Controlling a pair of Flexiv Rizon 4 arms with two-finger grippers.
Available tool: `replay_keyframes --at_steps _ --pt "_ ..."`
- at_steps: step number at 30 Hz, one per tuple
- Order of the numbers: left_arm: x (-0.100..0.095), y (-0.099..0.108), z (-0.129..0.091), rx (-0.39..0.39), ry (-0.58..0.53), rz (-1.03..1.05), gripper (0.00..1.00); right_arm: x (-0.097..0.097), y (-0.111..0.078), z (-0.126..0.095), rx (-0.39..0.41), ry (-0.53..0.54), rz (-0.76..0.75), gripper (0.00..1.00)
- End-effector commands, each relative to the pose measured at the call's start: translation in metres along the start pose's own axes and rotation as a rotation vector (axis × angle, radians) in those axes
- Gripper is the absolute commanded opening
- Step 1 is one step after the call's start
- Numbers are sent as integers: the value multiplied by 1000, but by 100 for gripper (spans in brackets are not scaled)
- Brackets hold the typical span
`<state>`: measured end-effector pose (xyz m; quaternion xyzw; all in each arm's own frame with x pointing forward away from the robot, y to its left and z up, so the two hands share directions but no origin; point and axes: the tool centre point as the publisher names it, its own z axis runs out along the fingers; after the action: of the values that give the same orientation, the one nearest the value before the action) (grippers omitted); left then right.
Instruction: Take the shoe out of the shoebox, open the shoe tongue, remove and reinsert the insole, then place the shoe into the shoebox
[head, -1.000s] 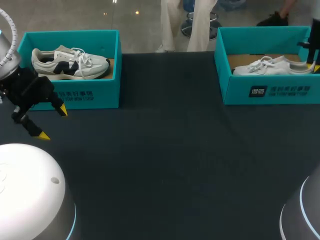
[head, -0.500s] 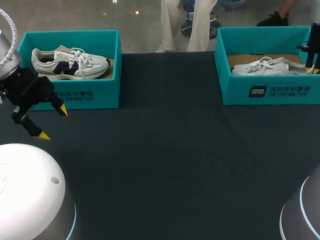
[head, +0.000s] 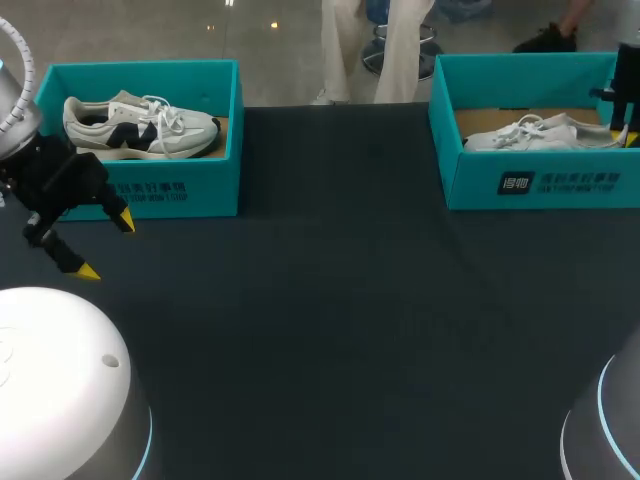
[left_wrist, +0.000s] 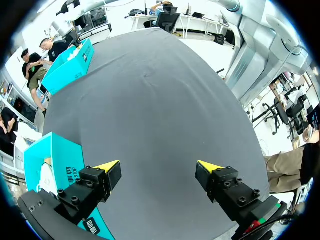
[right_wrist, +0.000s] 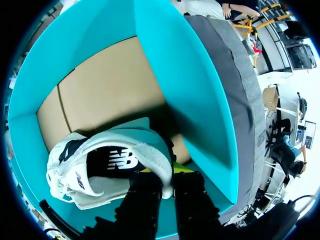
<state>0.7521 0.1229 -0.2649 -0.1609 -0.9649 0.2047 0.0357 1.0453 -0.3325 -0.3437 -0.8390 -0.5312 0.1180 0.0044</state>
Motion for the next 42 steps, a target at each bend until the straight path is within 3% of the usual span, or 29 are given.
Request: replay_keyframes --at_steps 1,11,13,16,18,22,25,28,33,37,42 --pt "1 0 0 -1 0 0 100 3 3 -3 3 -9 -7 0" --pt "1 0 0 -1 0 0 100 3 -2 0 7 -9 -8 0" --pt "1 0 0 -1 0 0 100 2 -3 -1 8 -7 -9 37" --pt "1 0 0 -1 0 0 100 2 -5 -4 4 -4 -10 50" --pt "1 0 0 -1 0 0 100 1 -6 -10 -7 -1 -12 71" --pt "1 0 0 -1 0 0 100 -3 -9 -26 -48 1 -7 74" --pt "1 0 0 -1 0 0 100 -5 -10 -46 -86 8 -6 82" --pt "1 0 0 -1 0 0 100 -4 -12 -67 -114 10 -12 100" --pt "1 0 0 -1 0 0 100 0 -24 -100 -152 24 -29 100" --pt "1 0 0 -1 0 0 100 13 -44 -123 -184 30 -66 100" --pt "1 0 0 -1 0 0 100 31 -61 -131 -156 45 -105 100"
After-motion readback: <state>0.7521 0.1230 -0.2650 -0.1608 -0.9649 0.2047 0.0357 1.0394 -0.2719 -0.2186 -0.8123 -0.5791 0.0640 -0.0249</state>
